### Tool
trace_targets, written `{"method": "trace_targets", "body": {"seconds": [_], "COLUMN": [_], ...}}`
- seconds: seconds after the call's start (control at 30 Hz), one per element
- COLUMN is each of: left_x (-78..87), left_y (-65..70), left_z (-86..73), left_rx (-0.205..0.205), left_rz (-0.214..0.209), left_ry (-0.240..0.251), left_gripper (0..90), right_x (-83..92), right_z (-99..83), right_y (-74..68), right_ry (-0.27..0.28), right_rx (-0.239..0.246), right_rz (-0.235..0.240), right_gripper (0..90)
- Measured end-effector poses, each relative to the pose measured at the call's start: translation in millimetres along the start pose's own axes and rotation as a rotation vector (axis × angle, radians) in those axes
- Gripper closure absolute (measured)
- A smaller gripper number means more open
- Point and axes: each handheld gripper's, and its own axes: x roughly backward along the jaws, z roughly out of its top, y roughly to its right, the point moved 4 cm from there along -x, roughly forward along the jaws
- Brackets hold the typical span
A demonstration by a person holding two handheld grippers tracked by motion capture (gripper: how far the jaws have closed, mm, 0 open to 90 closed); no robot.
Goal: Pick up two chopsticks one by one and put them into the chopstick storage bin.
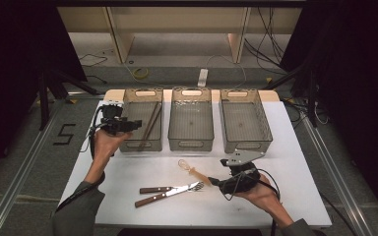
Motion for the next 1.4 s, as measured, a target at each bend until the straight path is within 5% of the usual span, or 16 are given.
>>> {"method": "trace_targets", "body": {"seconds": [0.3,0.6,0.93,1.4], "left_x": [33.1,46.2,59.3,67.8], "left_y": [28.4,53.6,68.7,80.6], "left_z": [-17.5,-41.0,-57.7,-73.2], "left_rx": [-0.037,-0.095,-0.101,-0.121], "left_rz": [-0.117,-0.166,-0.245,-0.264], "left_ry": [0.067,0.106,0.135,0.151], "left_gripper": [21.6,17.8,15.3,14.2], "right_x": [-5.6,-18.0,-30.6,-44.4], "right_z": [3.1,7.4,6.9,6.5], "right_y": [4.7,5.7,10.8,13.6], "right_ry": [-0.037,-0.09,-0.141,-0.204], "right_rx": [-0.025,-0.021,-0.029,-0.034], "right_rz": [-0.034,-0.045,-0.046,-0.018], "right_gripper": [27.3,28.5,28.4,30.4]}}
